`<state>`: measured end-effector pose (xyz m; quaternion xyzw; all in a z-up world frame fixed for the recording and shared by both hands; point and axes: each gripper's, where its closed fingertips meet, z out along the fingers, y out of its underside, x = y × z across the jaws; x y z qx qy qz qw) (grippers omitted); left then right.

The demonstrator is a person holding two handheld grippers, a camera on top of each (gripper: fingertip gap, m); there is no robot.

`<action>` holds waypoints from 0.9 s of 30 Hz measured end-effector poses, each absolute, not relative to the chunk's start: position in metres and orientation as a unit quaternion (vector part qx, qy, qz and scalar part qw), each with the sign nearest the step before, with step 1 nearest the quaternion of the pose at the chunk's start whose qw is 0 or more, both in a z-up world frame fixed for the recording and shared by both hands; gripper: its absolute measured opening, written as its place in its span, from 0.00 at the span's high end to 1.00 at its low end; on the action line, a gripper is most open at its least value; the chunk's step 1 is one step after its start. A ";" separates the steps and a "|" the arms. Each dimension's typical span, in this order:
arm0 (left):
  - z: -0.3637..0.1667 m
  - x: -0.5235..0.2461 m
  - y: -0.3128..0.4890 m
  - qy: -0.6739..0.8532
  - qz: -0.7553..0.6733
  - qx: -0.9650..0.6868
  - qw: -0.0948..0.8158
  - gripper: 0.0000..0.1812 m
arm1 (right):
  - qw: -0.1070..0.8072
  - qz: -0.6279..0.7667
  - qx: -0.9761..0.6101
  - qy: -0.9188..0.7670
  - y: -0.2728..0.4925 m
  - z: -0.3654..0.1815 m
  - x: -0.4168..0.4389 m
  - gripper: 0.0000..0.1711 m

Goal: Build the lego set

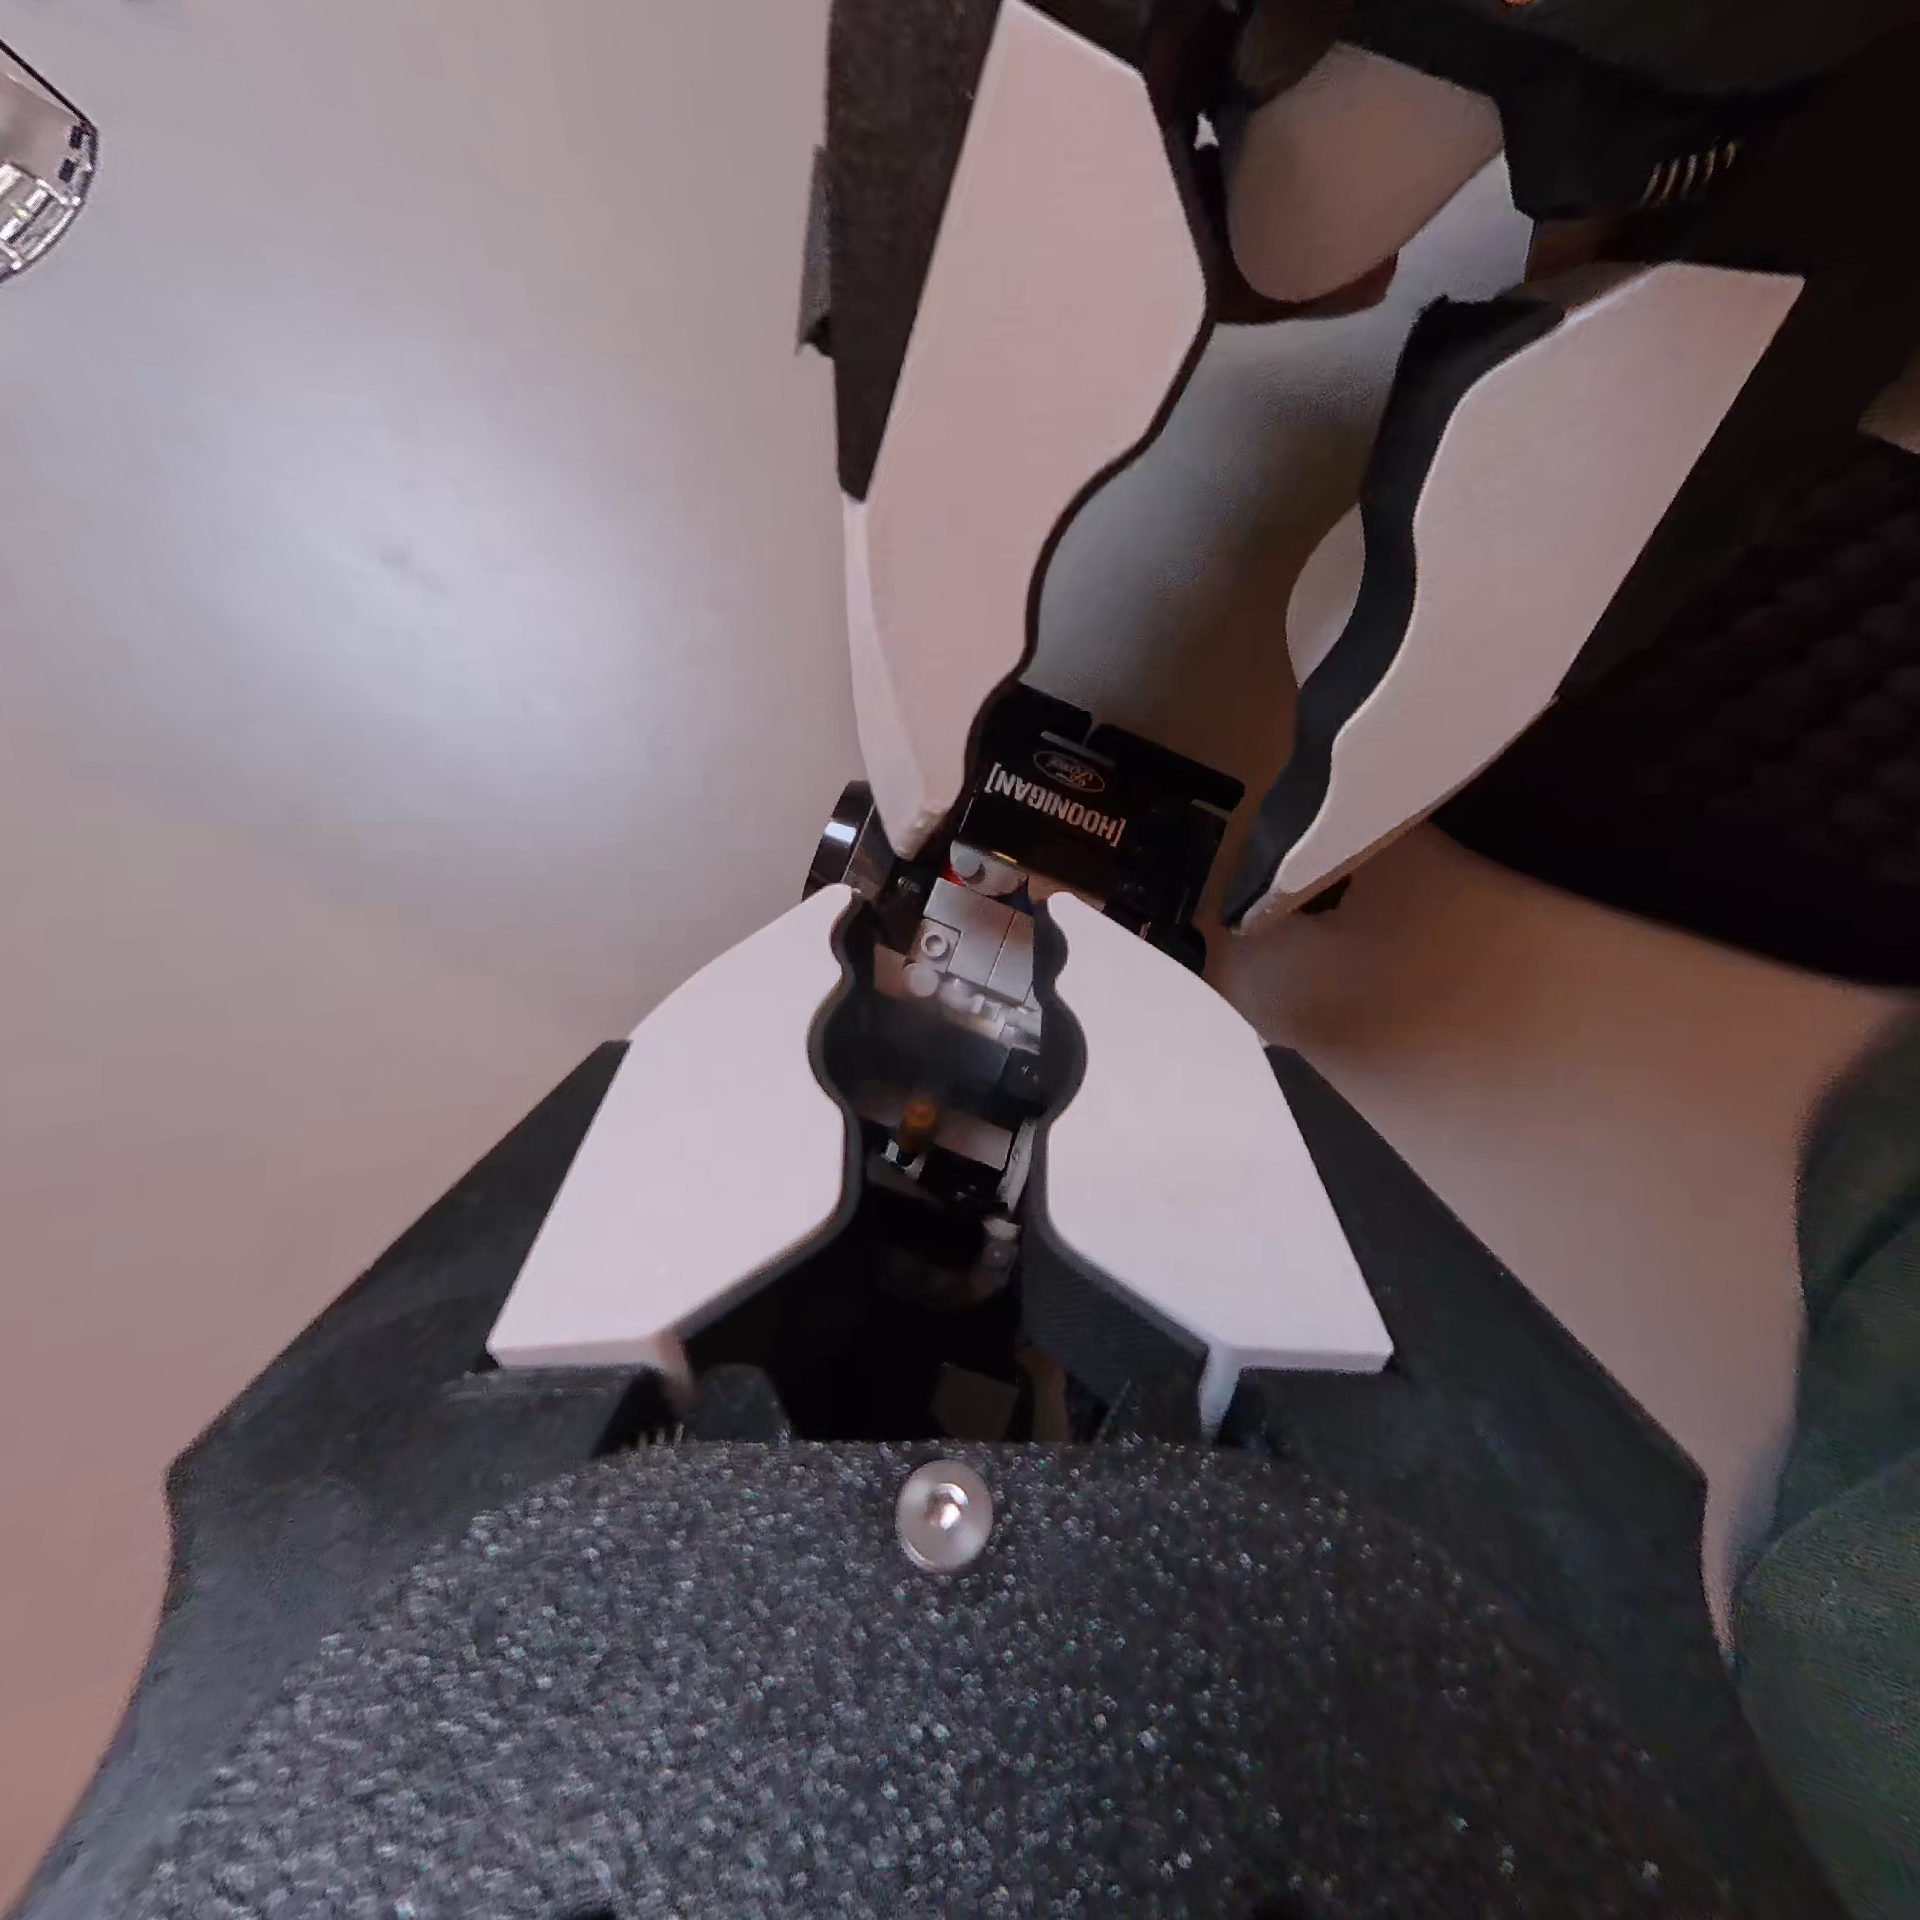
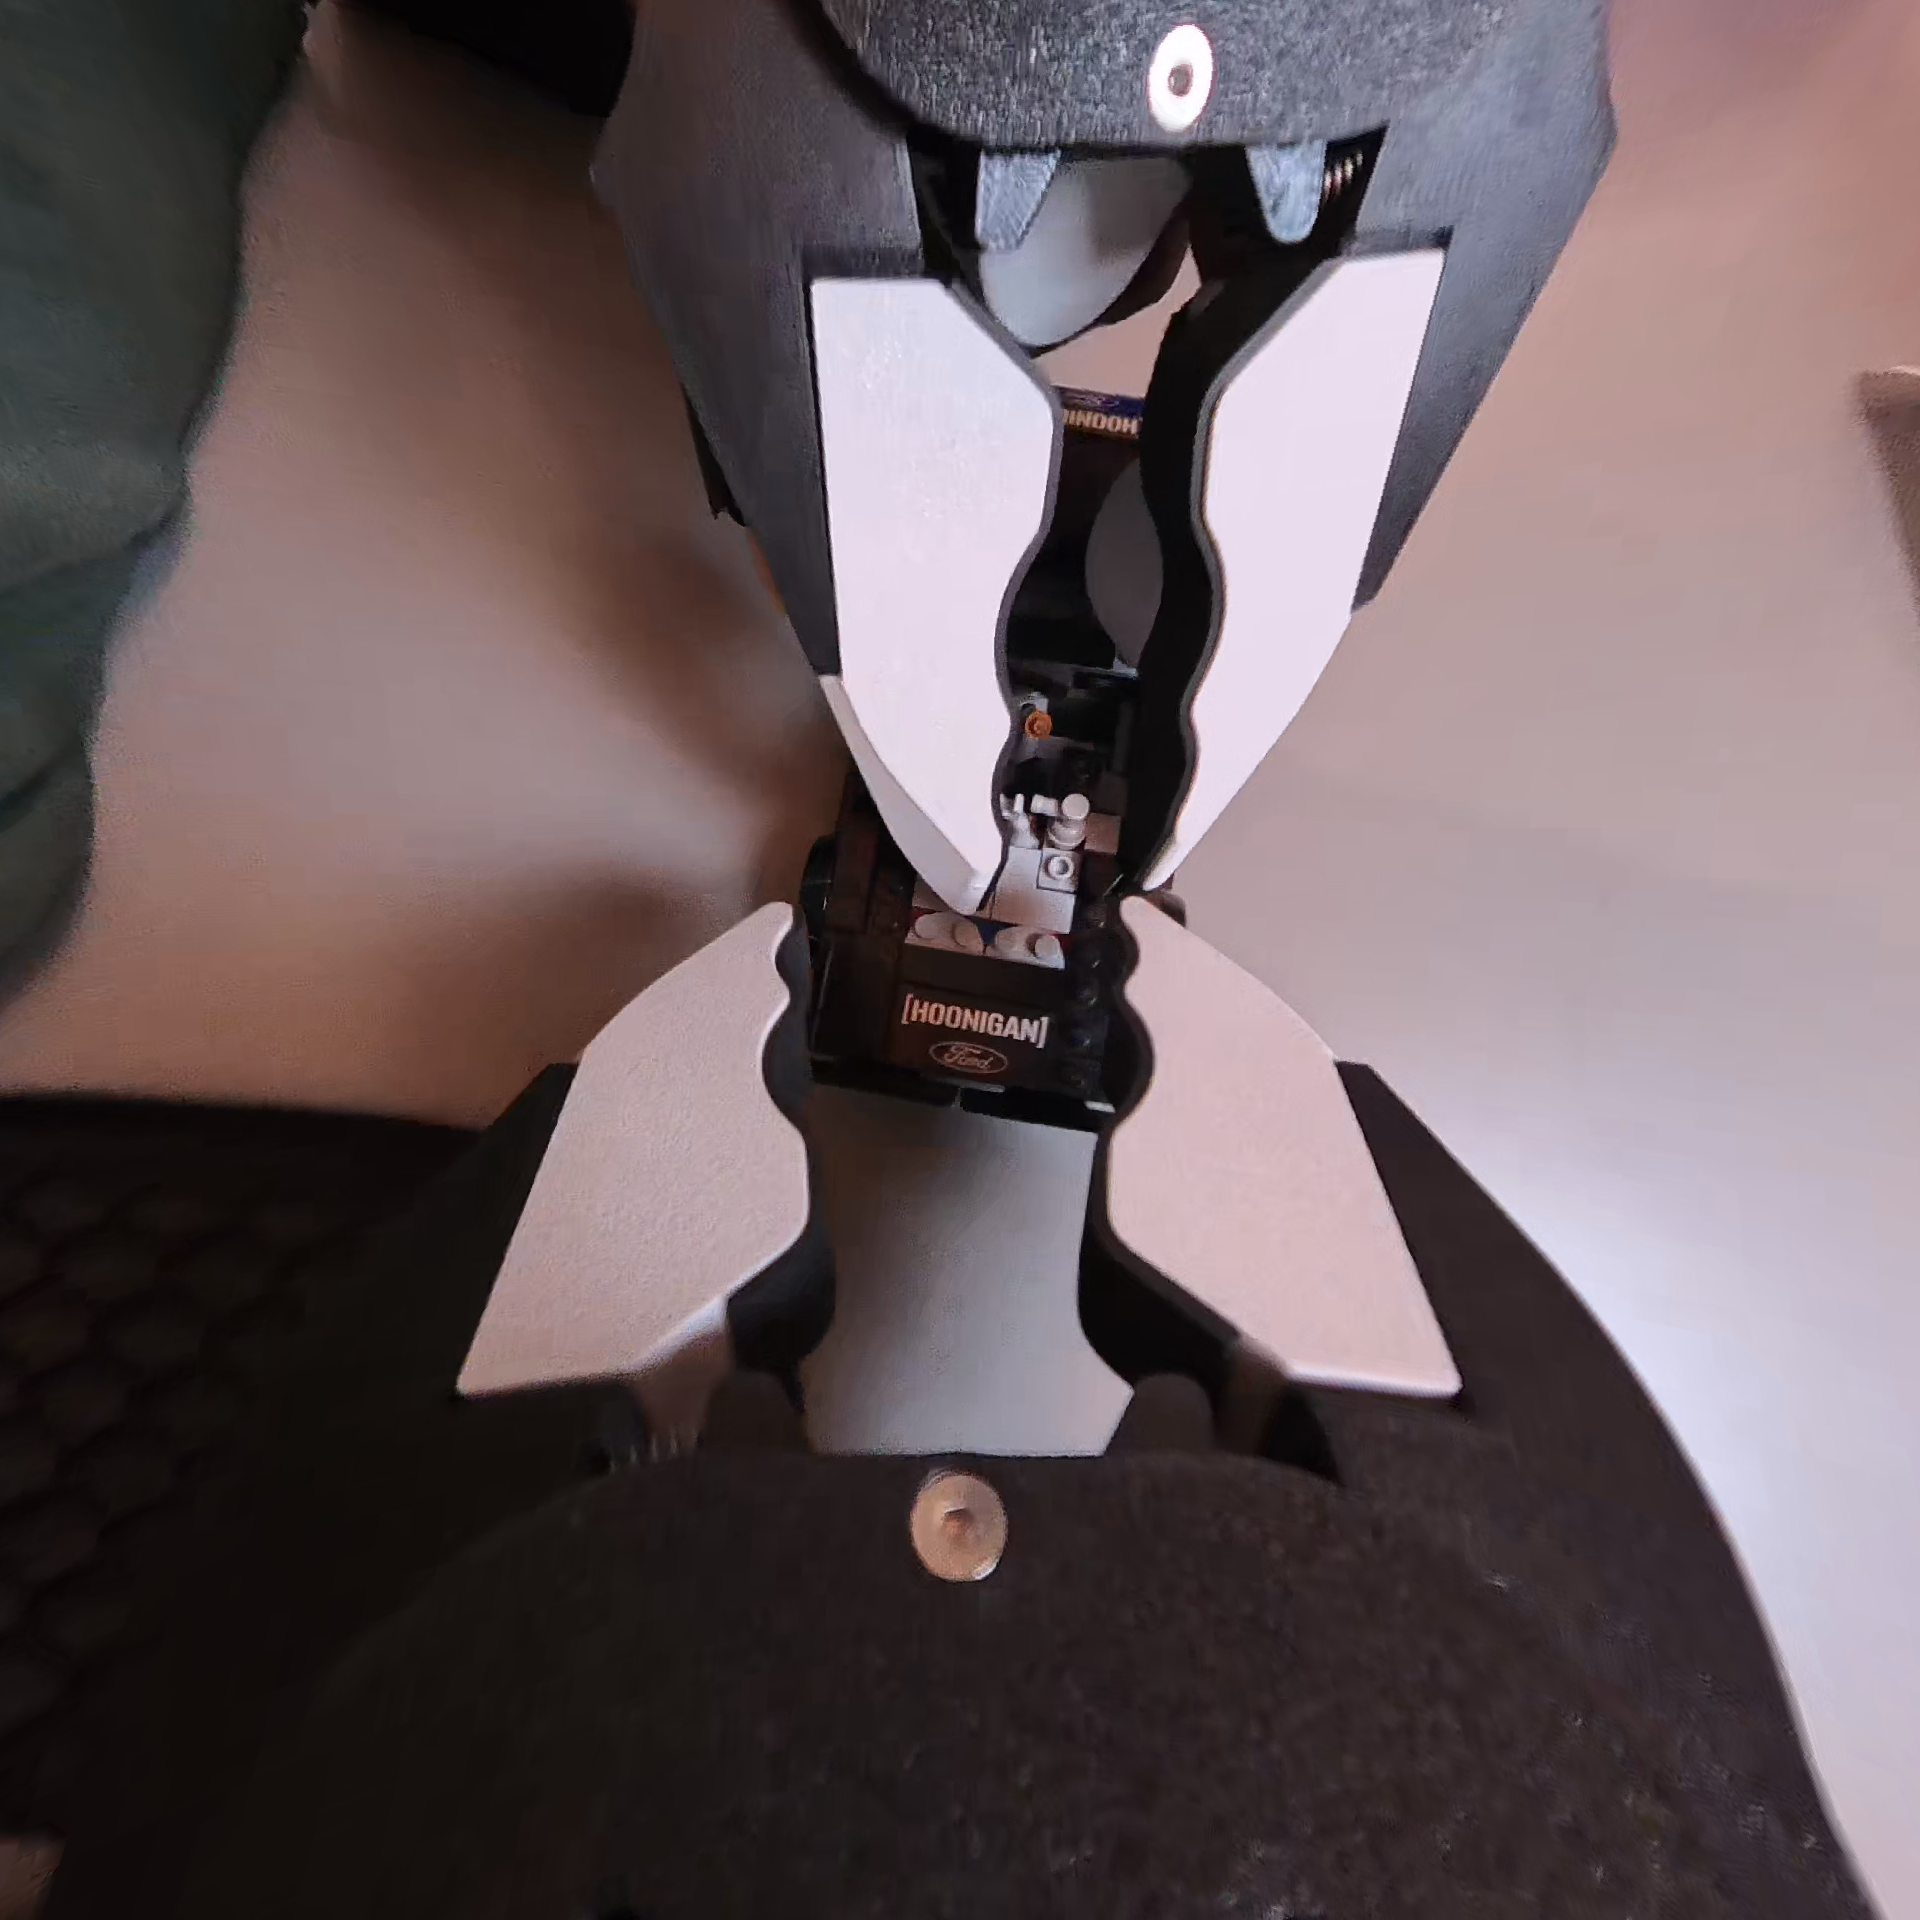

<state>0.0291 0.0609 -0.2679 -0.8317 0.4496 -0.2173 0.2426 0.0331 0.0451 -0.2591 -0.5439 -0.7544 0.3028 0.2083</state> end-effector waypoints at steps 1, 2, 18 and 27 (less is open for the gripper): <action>-0.268 0.029 0.061 0.449 -0.217 -0.832 0.243 0.84 | 0.202 0.301 -0.539 -0.760 0.045 -0.258 0.032 0.69; -0.268 0.028 0.061 0.450 -0.216 -0.832 0.243 0.84 | 0.195 0.300 -0.535 -0.765 0.045 -0.257 0.031 0.69; -0.265 0.025 0.057 0.440 -0.243 -0.828 0.247 0.81 | 0.119 0.269 -0.515 -0.805 0.044 -0.267 0.027 0.71; -0.266 0.027 0.056 0.441 -0.257 -0.824 0.244 0.81 | 0.123 0.275 -0.519 -0.800 0.044 -0.264 0.025 0.71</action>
